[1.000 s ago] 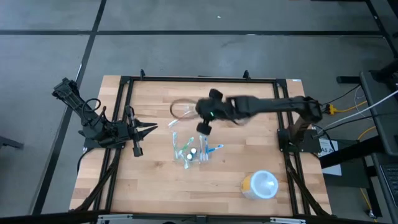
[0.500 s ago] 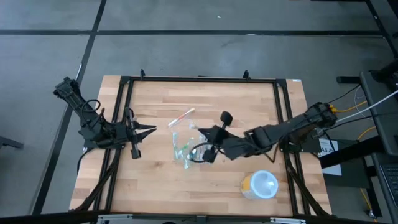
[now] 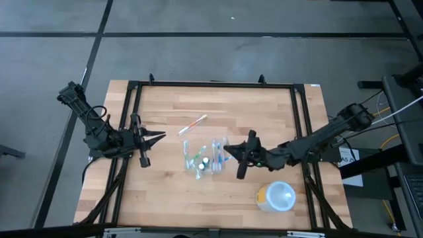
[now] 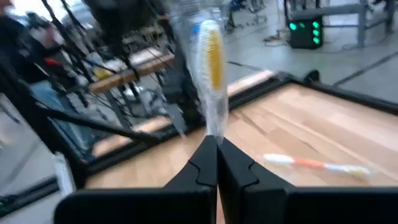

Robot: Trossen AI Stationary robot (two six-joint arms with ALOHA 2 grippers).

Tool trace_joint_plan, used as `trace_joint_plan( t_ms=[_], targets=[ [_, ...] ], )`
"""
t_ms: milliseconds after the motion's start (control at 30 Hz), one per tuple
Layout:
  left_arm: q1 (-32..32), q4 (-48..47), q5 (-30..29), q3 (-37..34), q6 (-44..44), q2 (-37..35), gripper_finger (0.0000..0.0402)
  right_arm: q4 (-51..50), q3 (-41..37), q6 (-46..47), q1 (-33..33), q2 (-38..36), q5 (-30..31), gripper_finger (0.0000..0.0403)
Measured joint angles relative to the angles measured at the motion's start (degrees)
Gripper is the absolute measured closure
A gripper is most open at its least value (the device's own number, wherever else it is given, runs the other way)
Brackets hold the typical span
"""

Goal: Pick & Place toothbrushing station
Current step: Put the orange toothbrush into the transparent organizer

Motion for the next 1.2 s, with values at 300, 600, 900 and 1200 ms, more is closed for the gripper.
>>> trace_joint_plan(
  t_ms=[300,600,900,1200],
  targets=[
    [0.00,0.41,-0.23,0.00,0.81,0.01,0.0373,5.30,-1.19,5.01,-0.07,7.02,-1.93,0.0403],
    [0.00,0.41,-0.23,0.00,1.02,0.01,0.0373,5.82,-1.11,10.87,-0.11,12.54,-2.80,0.0403],
    [0.00,0.41,-0.21,0.00,0.98,0.01,0.0373,1.85,-1.24,16.62,0.14,17.61,-4.49,0.0403],
    [0.00,0.43,-0.21,0.00,0.94,-0.01,0.0373,3.65,-1.17,8.30,1.96,13.73,2.14,0.0403]
  ],
)
